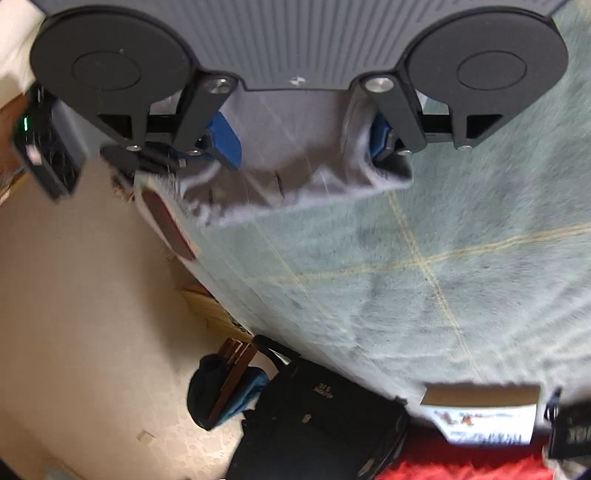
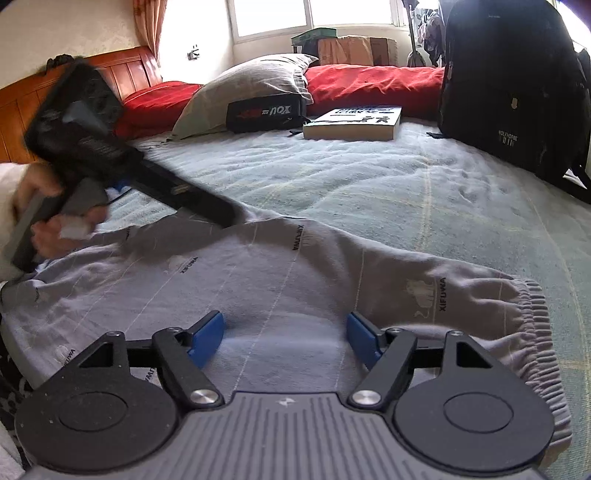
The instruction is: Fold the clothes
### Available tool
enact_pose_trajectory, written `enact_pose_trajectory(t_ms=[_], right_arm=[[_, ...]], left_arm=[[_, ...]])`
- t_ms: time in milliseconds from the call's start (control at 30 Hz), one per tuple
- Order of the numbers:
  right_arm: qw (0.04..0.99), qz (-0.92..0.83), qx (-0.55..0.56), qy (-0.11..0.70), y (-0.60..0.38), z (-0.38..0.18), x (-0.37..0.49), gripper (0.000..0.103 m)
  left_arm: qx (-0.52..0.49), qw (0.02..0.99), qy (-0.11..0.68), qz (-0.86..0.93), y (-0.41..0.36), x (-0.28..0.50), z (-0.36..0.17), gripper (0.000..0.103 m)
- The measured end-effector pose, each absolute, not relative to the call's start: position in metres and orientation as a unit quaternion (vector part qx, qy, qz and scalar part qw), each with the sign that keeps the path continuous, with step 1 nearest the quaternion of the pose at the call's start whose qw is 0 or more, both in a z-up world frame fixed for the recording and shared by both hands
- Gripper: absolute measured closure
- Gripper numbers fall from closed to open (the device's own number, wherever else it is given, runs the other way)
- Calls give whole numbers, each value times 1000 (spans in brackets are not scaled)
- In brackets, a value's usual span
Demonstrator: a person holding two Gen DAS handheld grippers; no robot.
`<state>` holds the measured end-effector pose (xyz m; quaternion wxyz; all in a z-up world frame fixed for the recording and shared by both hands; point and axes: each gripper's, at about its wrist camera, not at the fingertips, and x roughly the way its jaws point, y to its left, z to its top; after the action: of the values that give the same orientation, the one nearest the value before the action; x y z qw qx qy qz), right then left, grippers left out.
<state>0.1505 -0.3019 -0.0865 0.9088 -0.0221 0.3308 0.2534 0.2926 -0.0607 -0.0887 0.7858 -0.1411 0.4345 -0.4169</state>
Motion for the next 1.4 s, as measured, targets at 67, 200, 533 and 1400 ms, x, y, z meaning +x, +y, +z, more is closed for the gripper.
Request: enact_pose_trajectory(t_ms=[67,200,533,1400], right_arm=[[910,252,-23,329,-301,-87,149,23],[912,251,-22,323,-300,-88,147,21],[915,255,-14,313,-303,-89,142,20],[933,200,-21,300,-346,-70,172,19]], left_arm=[[-189,771,446,-413,-59,311,-97,34],[-285,731,470,-404,-48,338,-109,36],[-188,807,420,-370,-22,314,-64,35],[67,825,393,-401,-81,230,-62,28]])
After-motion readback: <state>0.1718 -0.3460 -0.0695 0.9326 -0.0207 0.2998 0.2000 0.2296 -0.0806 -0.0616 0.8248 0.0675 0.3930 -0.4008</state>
